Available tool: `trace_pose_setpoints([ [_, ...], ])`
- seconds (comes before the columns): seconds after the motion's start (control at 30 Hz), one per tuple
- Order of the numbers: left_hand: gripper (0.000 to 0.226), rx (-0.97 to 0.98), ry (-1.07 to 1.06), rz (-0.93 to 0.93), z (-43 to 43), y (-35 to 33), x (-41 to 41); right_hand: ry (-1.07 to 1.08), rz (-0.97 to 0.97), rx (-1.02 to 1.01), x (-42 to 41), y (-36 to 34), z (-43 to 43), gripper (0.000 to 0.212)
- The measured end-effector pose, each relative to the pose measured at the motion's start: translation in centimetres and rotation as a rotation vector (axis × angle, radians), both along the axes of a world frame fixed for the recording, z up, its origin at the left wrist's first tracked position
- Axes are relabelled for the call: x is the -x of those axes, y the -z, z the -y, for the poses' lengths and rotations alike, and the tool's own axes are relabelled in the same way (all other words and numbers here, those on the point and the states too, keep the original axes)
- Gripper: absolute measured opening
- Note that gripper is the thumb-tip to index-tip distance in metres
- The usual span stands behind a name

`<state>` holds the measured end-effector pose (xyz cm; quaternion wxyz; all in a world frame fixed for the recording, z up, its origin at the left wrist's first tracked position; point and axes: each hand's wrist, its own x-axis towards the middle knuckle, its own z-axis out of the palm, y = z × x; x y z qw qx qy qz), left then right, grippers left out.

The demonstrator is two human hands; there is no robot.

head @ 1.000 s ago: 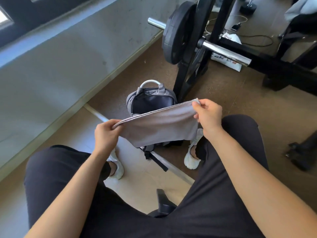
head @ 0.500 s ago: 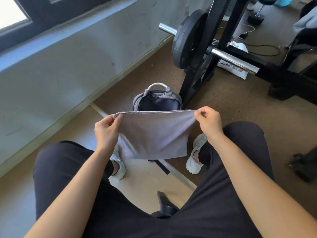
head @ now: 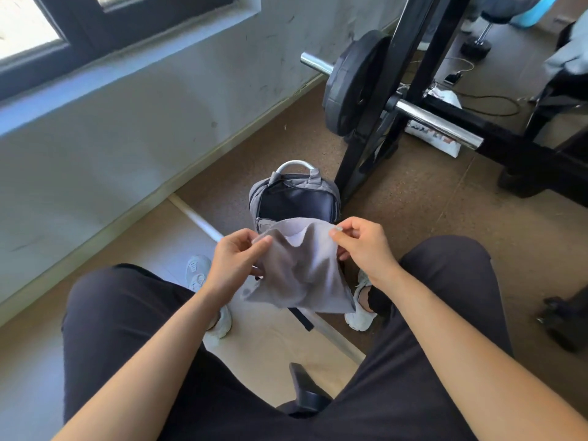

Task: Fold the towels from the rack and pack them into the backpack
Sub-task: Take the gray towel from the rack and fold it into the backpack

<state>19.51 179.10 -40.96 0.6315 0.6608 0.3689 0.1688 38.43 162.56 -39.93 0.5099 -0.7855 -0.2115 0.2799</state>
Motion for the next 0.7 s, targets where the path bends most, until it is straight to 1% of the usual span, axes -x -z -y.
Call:
trace_pose_setpoints([
  [0.13,0.032,0.104,0.158,-0.005,1.3,-0.1,-0.5,-0.083,-0.069,-0.062,1.1,0.0,-0.5,0.006],
  [0.23,0.023,0.168,0.206,0.012,1.8,-0.2,-0.6,-0.136,-0.102,-0.11,1.8,0.0,-0.8,0.008],
  [0.33,0.026,0.195,0.23,0.005,2.2,-0.4,-0.6,-0.219,-0.107,-0.122,2.6,0.0,-0.8,0.008],
  [0.4,0.019,0.211,0.229,0.005,2.5,-0.5,-0.7,-0.271,-0.081,-0.11,2.9,0.1,-0.8,0.005],
  [0.47,0.011,0.229,0.226,0.02,2.6,-0.6,-0.7,-0.312,-0.014,-0.09,3.1,0.1,-0.7,0.009],
  [0.6,0.019,0.229,0.185,0.009,2.5,-0.6,-0.8,-0.335,0.107,-0.062,3.1,0.0,-0.8,0.01],
  [0.7,0.019,0.217,0.18,-0.001,2.5,-0.5,-0.8,-0.344,0.171,-0.06,3.3,-0.1,-0.7,0.012],
])
